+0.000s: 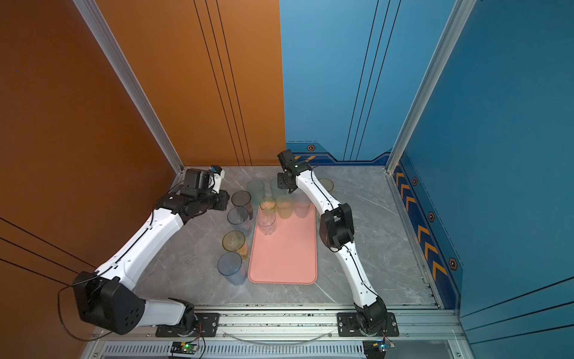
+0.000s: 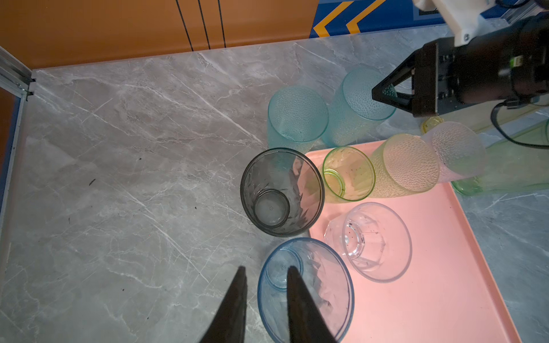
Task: Place the glasses into the tray
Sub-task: Pick up the glass from the top-center of the table.
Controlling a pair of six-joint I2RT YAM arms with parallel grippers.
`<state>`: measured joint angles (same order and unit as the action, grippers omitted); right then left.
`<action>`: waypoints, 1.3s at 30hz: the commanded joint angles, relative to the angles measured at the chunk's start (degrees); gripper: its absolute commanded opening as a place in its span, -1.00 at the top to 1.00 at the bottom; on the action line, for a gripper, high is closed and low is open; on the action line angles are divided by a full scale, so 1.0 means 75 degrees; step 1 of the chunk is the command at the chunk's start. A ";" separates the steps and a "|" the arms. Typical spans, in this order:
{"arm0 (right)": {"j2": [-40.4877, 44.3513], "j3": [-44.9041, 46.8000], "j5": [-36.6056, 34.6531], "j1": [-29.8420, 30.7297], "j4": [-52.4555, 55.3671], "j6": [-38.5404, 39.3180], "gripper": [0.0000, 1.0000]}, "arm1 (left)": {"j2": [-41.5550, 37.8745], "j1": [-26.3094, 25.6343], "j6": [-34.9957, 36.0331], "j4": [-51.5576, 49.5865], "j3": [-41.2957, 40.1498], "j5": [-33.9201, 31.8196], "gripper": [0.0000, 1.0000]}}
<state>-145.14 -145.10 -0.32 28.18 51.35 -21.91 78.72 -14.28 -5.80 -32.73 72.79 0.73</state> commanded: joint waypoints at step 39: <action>0.5805 0.4669 -0.0916 0.0686 -0.0454 0.1670 1.00 | -0.0020 0.0029 -0.0010 0.0132 -0.0030 0.0203 0.49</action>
<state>-105.01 -112.79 -7.60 31.75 42.50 -12.71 79.20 -14.26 -5.50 -32.64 72.05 1.15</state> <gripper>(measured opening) 0.049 0.258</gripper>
